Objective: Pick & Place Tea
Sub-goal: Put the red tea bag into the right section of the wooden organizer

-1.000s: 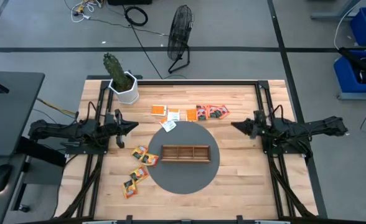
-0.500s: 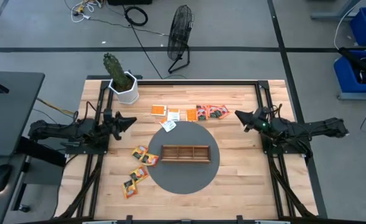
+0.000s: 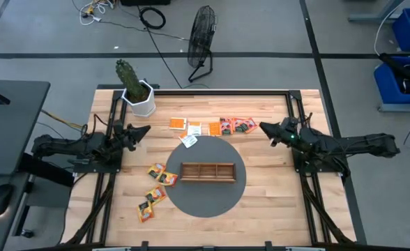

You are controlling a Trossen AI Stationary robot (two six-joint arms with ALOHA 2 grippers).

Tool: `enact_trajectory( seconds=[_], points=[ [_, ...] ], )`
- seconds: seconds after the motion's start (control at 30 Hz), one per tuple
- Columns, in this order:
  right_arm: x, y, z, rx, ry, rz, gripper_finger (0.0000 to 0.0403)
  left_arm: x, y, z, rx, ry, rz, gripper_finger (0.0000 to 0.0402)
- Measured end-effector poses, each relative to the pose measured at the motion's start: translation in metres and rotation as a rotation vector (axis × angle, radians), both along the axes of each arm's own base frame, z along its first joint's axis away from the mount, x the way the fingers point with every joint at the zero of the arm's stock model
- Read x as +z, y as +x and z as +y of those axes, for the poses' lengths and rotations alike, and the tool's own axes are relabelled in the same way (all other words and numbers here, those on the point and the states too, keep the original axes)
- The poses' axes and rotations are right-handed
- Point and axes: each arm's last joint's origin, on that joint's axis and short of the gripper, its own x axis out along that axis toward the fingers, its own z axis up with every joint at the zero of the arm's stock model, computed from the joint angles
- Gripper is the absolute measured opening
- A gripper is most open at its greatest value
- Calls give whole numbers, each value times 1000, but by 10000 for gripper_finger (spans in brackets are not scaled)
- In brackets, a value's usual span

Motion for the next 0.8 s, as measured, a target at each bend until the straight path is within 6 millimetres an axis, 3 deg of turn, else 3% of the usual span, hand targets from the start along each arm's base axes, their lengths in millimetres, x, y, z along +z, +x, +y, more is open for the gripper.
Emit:
enact_trajectory(
  seconds=[0.17,0.4,0.57,0.8],
  points=[
    [8,19,-4,-1,-20,129,162,0,0,0,7,8,5,3],
    [-25,34,-13,-74,307,258,249,2,0,0,7,3,-15,3],
    [-41,40,-18,-137,419,294,263,2,0,0,7,3,-19,3],
    [-60,44,-26,-187,486,380,251,2,0,0,7,3,-19,3]
  ],
)
